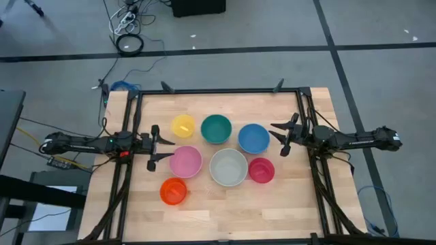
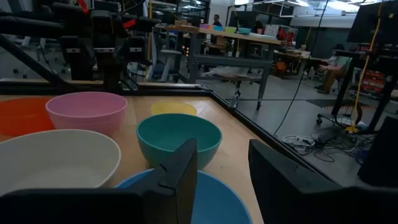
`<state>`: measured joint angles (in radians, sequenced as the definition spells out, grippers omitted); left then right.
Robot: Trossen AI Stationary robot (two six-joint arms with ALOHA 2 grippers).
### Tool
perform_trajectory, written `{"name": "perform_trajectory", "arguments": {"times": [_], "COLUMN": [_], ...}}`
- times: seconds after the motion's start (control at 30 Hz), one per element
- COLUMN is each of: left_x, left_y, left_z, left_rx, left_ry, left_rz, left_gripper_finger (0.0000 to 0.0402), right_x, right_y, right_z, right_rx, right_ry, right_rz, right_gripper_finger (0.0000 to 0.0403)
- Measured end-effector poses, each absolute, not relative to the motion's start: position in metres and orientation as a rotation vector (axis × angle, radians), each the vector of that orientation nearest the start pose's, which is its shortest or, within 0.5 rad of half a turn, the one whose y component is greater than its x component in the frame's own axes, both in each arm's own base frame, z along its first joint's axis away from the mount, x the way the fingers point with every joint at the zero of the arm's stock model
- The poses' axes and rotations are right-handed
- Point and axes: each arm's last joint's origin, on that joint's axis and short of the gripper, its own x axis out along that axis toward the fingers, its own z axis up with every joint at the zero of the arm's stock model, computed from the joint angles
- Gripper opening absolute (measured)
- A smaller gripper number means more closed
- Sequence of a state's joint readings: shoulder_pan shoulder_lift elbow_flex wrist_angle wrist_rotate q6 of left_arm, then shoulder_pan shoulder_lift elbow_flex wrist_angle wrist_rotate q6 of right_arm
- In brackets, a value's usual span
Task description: Nest bowls inside each other
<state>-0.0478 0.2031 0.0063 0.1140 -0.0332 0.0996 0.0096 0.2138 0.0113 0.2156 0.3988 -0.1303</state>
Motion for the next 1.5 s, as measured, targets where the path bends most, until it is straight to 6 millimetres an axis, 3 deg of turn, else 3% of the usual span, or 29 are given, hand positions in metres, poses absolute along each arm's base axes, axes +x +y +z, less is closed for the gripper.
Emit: {"name": "perform_trajectory", "arguments": {"times": [0.73, 0.87, 1.1, 1.37, 1.5], "left_x": [0.11, 0.11, 0.11, 0.11, 0.11], "left_y": [-0.004, -0.004, -0.004, -0.004, -0.004], "left_z": [0.16, 0.16, 0.16, 0.16, 0.166], "left_rx": [0.103, 0.103, 0.103, 0.103, -0.019], "left_ry": [0.081, 0.082, 0.082, 0.08, 0.021], "left_rz": [-0.018, -0.019, -0.019, -0.019, -0.016], "left_gripper_finger": [0.0203, 0.0203, 0.0203, 0.0203, 0.0203], "right_x": [0.109, 0.108, 0.102, 0.102, 0.101], "right_y": [-0.01, -0.01, -0.011, -0.008, -0.007], "right_z": [0.171, 0.183, 0.203, 0.205, 0.224], "right_rx": [-0.123, 0.08, 0.247, 0.245, 0.19], "right_ry": [0.004, -0.16, -0.392, -0.415, -0.436], "right_rz": [-0.39, -0.375, -0.361, -0.272, -0.26], "right_gripper_finger": [0.0132, 0.0132, 0.0132, 0.0132, 0.0132]}}
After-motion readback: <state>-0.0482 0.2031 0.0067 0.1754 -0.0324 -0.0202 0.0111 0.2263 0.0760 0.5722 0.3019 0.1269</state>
